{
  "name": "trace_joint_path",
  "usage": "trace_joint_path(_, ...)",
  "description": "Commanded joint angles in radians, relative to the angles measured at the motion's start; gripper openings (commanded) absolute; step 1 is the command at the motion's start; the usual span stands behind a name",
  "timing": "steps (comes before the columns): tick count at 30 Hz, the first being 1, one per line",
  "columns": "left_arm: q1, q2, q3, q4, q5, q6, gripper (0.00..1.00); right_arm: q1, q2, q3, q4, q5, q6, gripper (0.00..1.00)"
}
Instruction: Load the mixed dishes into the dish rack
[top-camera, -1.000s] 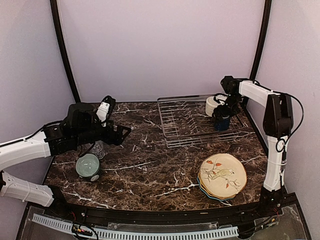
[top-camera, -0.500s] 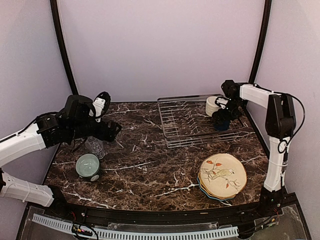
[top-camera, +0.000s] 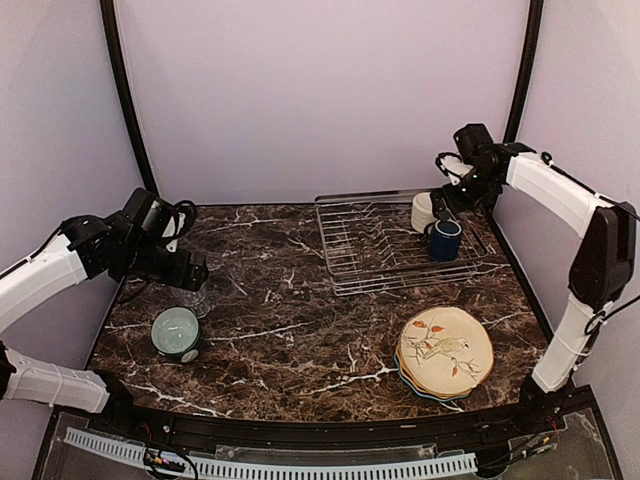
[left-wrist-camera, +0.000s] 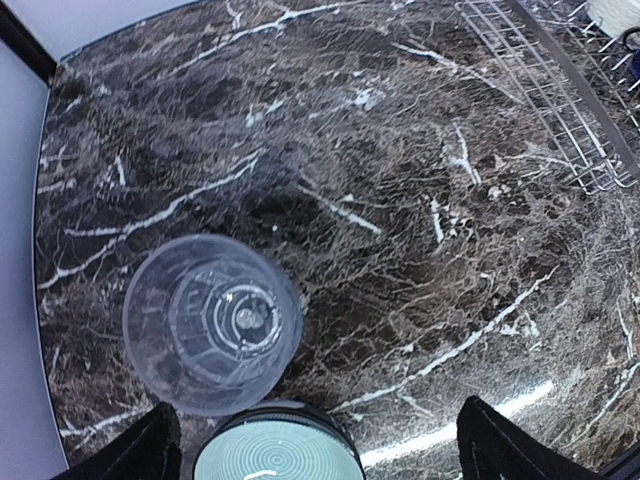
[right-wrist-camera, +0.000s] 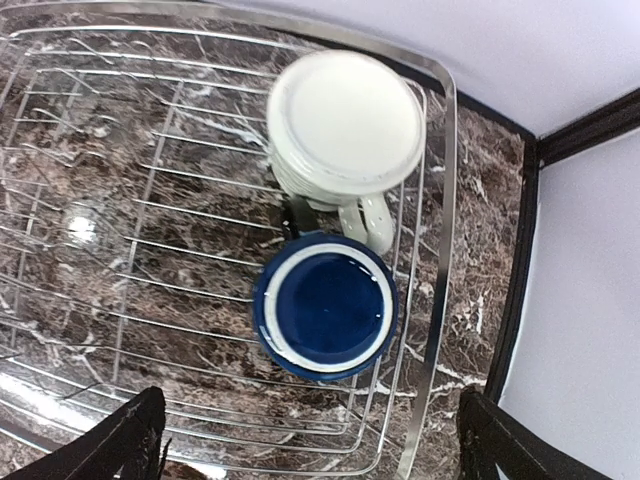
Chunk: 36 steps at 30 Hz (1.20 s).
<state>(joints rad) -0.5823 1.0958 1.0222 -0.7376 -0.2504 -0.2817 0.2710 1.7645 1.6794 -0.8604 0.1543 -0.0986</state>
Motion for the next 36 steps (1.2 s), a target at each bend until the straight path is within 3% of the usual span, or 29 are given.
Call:
trace_joint_path(1, 0.081, -0.003, -0.007, -0.119, 0.073, -0.057, 0.93, 0.1, -0.057, -0.055, 0.055, 0.038, 0.025, 0.99)
trace_joint_path(9, 0.232, 0.034, 0.019, -0.108, 0.138, -0.022, 0.84, 0.276, -0.079, -0.101, 0.091, 0.076, 0.024, 0.99)
trace_joint_path(16, 0.371, 0.141, 0.048, -0.075, 0.202, 0.028, 0.66, 0.375, -0.076, -0.139, 0.145, 0.081, 0.003, 0.98)
trace_joint_path(23, 0.408, 0.244, 0.08, -0.052, 0.223, 0.059, 0.49, 0.412, -0.056, -0.157, 0.168, 0.069, -0.003, 0.98)
trace_joint_path(36, 0.417, 0.285, 0.109, -0.035, 0.216, 0.093, 0.15, 0.437, -0.02, -0.163, 0.16, 0.07, 0.0, 0.97)
